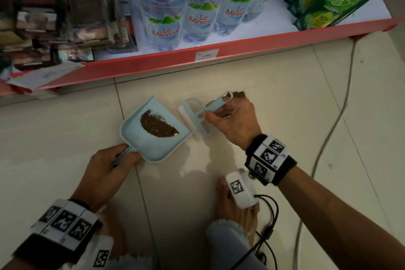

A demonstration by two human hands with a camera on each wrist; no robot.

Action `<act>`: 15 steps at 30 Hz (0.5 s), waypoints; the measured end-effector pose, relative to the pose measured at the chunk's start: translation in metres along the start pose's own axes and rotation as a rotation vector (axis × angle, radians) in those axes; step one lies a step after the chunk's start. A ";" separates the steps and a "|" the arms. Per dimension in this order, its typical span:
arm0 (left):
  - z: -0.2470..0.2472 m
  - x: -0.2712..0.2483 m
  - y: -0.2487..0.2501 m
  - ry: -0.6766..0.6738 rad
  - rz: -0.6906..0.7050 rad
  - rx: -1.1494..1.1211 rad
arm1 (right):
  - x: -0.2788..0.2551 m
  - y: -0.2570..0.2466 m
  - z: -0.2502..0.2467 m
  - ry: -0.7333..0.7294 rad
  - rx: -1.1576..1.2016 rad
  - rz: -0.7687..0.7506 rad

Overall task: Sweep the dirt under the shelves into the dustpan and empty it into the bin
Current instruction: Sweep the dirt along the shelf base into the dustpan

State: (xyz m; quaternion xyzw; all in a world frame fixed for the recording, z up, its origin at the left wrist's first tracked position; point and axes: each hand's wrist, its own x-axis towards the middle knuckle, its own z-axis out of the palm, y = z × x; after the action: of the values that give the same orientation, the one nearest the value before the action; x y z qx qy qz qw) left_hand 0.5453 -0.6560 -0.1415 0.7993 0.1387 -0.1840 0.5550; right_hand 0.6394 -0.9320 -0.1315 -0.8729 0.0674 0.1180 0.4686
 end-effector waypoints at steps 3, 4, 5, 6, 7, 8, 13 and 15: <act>0.003 0.000 0.001 -0.014 0.017 0.039 | 0.010 0.012 -0.029 0.134 -0.226 -0.058; 0.005 0.000 0.001 -0.012 0.021 0.049 | 0.015 0.015 -0.043 0.191 -0.278 -0.065; 0.007 0.001 0.001 -0.007 0.023 0.053 | 0.019 0.017 -0.057 0.237 -0.302 -0.062; 0.010 0.002 0.001 -0.004 0.023 0.052 | 0.022 0.018 -0.069 0.265 -0.290 -0.057; 0.013 0.003 0.002 -0.009 0.024 0.051 | 0.024 0.019 -0.077 0.273 -0.246 -0.053; 0.015 0.004 0.002 -0.017 0.031 0.052 | 0.024 0.019 -0.082 0.260 -0.185 -0.053; 0.022 0.010 0.004 -0.045 0.062 0.097 | 0.005 0.016 -0.060 0.011 0.044 -0.046; 0.023 0.011 0.003 -0.039 0.075 0.113 | 0.004 0.022 -0.052 -0.059 -0.025 -0.050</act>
State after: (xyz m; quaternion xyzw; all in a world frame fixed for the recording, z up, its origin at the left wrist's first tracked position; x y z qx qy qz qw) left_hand 0.5534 -0.6787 -0.1515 0.8302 0.0874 -0.1862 0.5182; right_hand 0.6458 -0.9876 -0.1225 -0.8762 0.0299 0.1328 0.4622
